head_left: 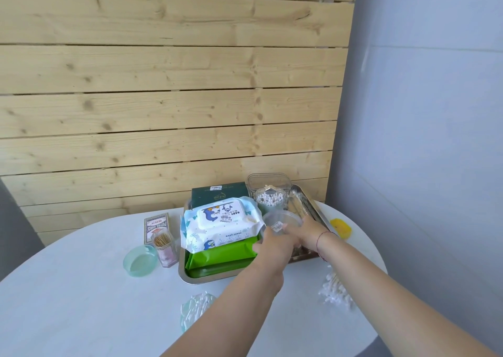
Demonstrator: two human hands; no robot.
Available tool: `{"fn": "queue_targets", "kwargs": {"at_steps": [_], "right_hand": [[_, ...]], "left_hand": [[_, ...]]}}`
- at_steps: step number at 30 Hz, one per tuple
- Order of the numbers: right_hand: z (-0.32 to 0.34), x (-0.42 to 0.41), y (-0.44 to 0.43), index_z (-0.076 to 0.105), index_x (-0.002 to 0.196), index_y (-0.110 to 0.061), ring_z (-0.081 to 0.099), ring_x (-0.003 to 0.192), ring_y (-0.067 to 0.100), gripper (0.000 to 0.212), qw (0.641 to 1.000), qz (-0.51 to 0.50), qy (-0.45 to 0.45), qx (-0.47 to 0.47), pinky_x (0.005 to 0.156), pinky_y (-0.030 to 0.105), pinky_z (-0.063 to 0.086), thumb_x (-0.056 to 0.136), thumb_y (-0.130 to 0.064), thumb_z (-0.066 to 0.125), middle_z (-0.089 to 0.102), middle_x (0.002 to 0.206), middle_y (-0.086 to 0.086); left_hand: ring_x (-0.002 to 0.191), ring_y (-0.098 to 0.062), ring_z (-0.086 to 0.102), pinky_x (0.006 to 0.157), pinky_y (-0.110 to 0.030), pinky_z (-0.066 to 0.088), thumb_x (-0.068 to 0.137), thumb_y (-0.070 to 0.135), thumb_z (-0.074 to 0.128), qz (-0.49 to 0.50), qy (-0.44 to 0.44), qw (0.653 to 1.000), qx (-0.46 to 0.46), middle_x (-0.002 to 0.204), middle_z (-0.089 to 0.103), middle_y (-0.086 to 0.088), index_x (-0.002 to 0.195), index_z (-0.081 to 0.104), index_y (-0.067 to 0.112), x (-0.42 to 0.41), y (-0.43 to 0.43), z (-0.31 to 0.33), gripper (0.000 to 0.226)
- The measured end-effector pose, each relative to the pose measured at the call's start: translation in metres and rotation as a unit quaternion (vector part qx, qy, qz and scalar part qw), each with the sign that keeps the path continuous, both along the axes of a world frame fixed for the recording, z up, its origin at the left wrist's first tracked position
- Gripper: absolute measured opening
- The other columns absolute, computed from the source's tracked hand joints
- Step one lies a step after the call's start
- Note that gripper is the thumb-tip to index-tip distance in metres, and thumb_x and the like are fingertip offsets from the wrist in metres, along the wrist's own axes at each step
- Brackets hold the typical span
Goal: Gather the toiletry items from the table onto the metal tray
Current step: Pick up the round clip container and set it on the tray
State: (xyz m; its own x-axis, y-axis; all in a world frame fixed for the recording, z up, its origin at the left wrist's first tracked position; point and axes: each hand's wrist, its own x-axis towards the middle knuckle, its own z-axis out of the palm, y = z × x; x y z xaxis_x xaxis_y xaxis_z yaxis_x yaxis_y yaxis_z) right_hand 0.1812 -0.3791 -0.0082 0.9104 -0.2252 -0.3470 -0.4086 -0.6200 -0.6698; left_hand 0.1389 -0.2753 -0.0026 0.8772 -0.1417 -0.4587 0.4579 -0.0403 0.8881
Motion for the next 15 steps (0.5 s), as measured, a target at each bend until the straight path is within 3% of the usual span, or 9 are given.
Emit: {"fn": "queue_targets", "kwargs": {"at_steps": [2,4,8,10,13,15], "right_hand": [[0.002,-0.001,0.001,0.048,0.128,0.0,0.057,0.099,0.027,0.055,1.0,0.012,0.0,-0.017,0.077,0.028,0.039,0.089,-0.038,0.054,0.061,0.113,0.015],[0.004,-0.002,0.003,0.052,0.125,-0.002,0.057,0.091,0.026,0.051,0.999,0.022,0.005,-0.035,0.07,0.028,0.039,0.089,-0.039,0.053,0.058,0.1,0.011],[0.007,-0.001,0.007,0.031,0.144,-0.008,0.055,0.112,0.028,0.068,0.998,0.018,-0.008,-0.056,0.087,0.03,0.042,0.088,-0.037,0.056,0.055,0.129,0.016],[0.01,-0.002,0.01,0.034,0.139,-0.004,0.052,0.102,0.025,0.063,0.998,0.026,-0.011,-0.058,0.08,0.028,0.04,0.089,-0.034,0.055,0.054,0.13,0.016],[0.012,-0.004,0.009,0.034,0.138,-0.002,0.05,0.084,0.02,0.059,0.998,0.033,-0.008,-0.052,0.062,0.026,0.036,0.09,-0.029,0.054,0.055,0.113,0.013],[0.014,-0.005,0.007,0.043,0.134,-0.003,0.051,0.079,0.02,0.054,0.998,0.031,0.002,-0.058,0.06,0.026,0.035,0.089,-0.03,0.055,0.057,0.102,0.01]], "left_hand": [[0.112,-0.021,0.046,0.074,-0.026,0.035,0.054,0.029,0.055,0.002,0.003,1.0,-0.006,0.137,0.042,-0.01,0.139,0.037,0.017,-0.003,0.001,0.003,0.088],[0.113,-0.022,0.048,0.078,-0.029,0.034,0.057,0.033,0.055,0.005,0.001,1.0,-0.011,0.137,0.045,-0.01,0.135,0.042,0.016,-0.003,0.003,0.004,0.081],[0.118,-0.022,0.047,0.085,-0.031,0.035,0.053,0.033,0.058,-0.013,-0.003,1.0,-0.024,0.14,0.043,-0.008,0.139,0.038,0.016,-0.005,0.005,0.006,0.089],[0.12,-0.021,0.046,0.089,-0.031,0.034,0.052,0.034,0.061,-0.02,-0.008,0.999,-0.029,0.143,0.04,-0.005,0.142,0.034,0.018,-0.007,0.006,0.006,0.095],[0.117,-0.017,0.042,0.088,-0.029,0.031,0.055,0.031,0.058,-0.022,-0.017,0.999,-0.037,0.151,0.03,-0.004,0.147,0.025,0.015,-0.011,0.006,0.01,0.1],[0.109,-0.017,0.036,0.087,-0.028,0.029,0.057,0.028,0.055,-0.031,-0.021,0.999,-0.035,0.153,0.023,-0.004,0.148,0.019,0.012,-0.009,0.005,0.008,0.1]]}}
